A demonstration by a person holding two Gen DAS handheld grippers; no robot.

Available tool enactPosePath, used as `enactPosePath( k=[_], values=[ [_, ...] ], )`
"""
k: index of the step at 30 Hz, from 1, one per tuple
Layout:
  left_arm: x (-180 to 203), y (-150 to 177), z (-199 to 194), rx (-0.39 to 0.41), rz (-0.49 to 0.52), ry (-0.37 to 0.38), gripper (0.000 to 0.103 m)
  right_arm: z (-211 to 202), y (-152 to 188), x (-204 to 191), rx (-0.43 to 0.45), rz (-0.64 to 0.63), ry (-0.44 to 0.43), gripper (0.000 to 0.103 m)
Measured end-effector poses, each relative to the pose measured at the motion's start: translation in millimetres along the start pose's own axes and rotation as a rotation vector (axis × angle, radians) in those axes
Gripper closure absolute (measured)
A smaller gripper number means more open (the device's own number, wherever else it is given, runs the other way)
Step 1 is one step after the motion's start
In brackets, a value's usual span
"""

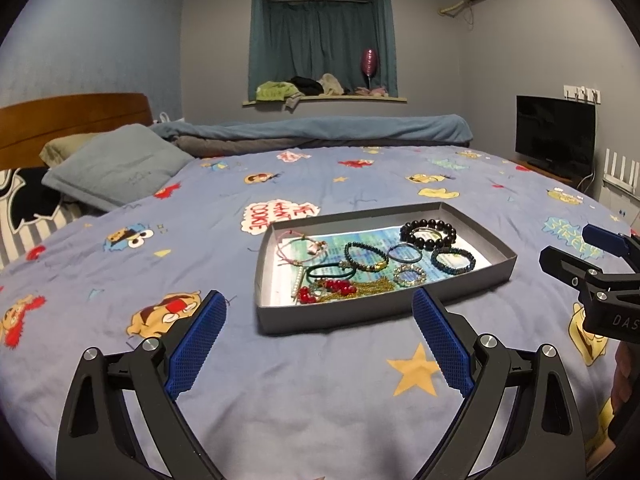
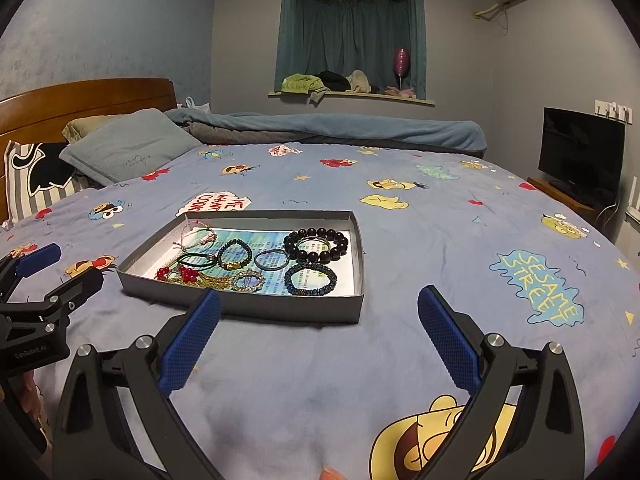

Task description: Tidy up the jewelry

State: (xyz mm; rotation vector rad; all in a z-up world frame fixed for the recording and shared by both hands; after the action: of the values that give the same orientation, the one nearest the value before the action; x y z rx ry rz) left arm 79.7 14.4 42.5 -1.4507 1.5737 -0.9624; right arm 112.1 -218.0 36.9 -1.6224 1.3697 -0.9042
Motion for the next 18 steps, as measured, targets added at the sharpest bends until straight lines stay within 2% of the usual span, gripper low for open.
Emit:
enactPosePath(
  k=[18],
  values=[
    [-0.5,0.7,-0.7,0.001,0.0,0.002,0.009,-0.7,-0.7,-0.3,0.001,-0.004,0.003,0.006]
  ],
)
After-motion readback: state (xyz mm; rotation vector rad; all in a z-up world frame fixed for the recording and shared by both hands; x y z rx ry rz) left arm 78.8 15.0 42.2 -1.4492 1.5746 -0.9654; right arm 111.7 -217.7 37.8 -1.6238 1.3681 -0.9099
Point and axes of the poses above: each gripper's, at about its wrist camera, not at the fingertips, and z roughly the way its jaws point, x to its right, y to its underside, the point moved 4 cm from there along z, roughly the way its jaws point, and after that the axes turned 1 degree about x, right-handed, at the moved point
